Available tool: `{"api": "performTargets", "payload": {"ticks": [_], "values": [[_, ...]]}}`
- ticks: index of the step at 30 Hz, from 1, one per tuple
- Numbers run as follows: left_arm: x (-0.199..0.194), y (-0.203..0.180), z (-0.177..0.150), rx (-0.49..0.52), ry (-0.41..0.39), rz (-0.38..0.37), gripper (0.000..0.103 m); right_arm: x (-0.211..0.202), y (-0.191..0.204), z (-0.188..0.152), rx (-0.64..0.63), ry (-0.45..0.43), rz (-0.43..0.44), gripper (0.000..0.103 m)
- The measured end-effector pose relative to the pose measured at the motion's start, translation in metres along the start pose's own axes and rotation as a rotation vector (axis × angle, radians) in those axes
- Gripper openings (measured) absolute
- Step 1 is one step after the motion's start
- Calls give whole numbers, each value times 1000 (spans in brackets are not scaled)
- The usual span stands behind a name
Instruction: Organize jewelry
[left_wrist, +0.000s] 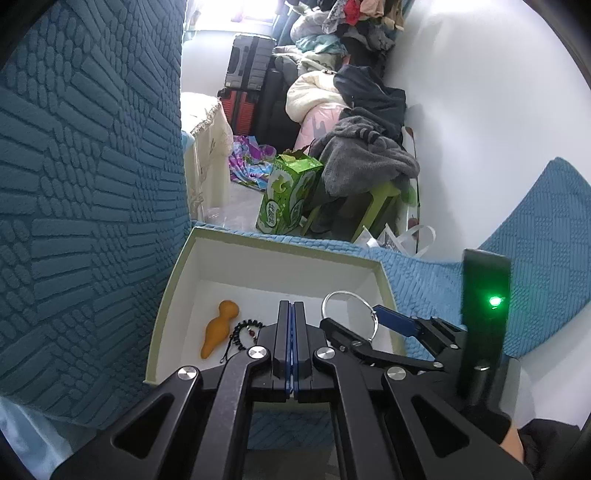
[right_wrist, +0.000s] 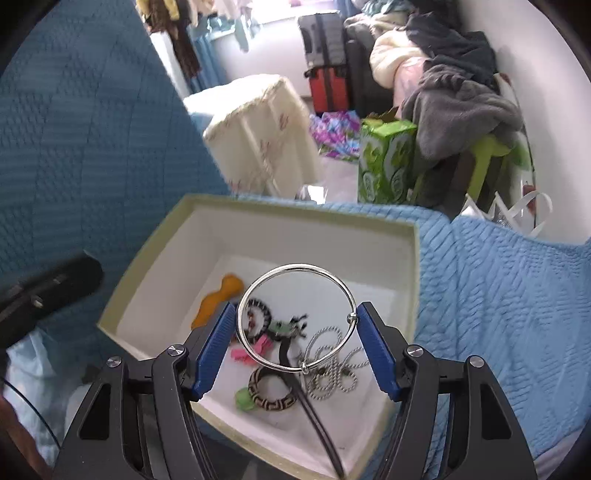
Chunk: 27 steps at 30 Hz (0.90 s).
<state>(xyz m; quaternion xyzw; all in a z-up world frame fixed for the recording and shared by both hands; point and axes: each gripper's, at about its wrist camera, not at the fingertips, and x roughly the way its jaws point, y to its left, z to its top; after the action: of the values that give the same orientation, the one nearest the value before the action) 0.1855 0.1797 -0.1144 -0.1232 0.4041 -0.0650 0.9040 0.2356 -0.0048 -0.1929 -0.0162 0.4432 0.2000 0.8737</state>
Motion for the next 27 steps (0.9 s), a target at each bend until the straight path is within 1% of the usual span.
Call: {"api": "performTargets", "payload": {"ticks": [3, 6, 7, 9, 10, 12, 13, 14, 15, 16, 17, 19, 21, 23, 25, 26, 27], "values": [[-4, 2, -1, -5, 2, -4, 0, 3, 3, -5, -9, 18, 19, 67], [-9, 4, 0, -18, -15, -2, 0, 3, -1, -1, 9, 21, 8, 68], [-10, 4, 1, -23, -20, 1, 0, 1, -2, 0, 13, 18, 14, 69], [-14, 4, 2, -26, -24, -1, 0, -5, -4, 3, 10, 16, 6, 82], [-16, 1, 4, -22, -29, 0, 0, -11, -6, 6, 10, 6, -4, 83], [-22, -3, 6, -9, -40, -2, 0, -22, -10, 11, 17, -18, 8, 83], [-26, -7, 8, -1, -43, -5, 0, -32, -12, 15, 17, -39, 14, 84], [-29, -10, 9, 8, -44, -5, 0, -41, -13, 19, 12, -56, 7, 88], [-34, -15, 11, 23, -49, 5, 0, -52, -13, 23, 7, -81, 1, 92], [-39, -19, 13, 35, -56, 15, 0, -64, -15, 28, 5, -106, 0, 100], [-44, -22, 16, 42, -61, 22, 0, -79, -17, 34, 6, -136, 2, 103], [-53, -29, 21, 52, -62, 36, 1, -106, -19, 44, 9, -188, 6, 103], [-61, -36, 27, 59, -56, 74, 1, -131, -21, 53, 12, -238, -2, 103], [-69, -42, 30, 64, -61, 79, 1, -159, -23, 59, 17, -301, -6, 103], [-78, -48, 34, 73, -76, 83, 1, -178, -23, 61, 19, -336, -4, 103], [-83, -51, 35, 79, -82, 84, 4, -188, -24, 62, 21, -352, -3, 103], [-87, -54, 36, 85, -86, 83, 13, -197, -24, 61, 24, -365, -4, 103]]}}
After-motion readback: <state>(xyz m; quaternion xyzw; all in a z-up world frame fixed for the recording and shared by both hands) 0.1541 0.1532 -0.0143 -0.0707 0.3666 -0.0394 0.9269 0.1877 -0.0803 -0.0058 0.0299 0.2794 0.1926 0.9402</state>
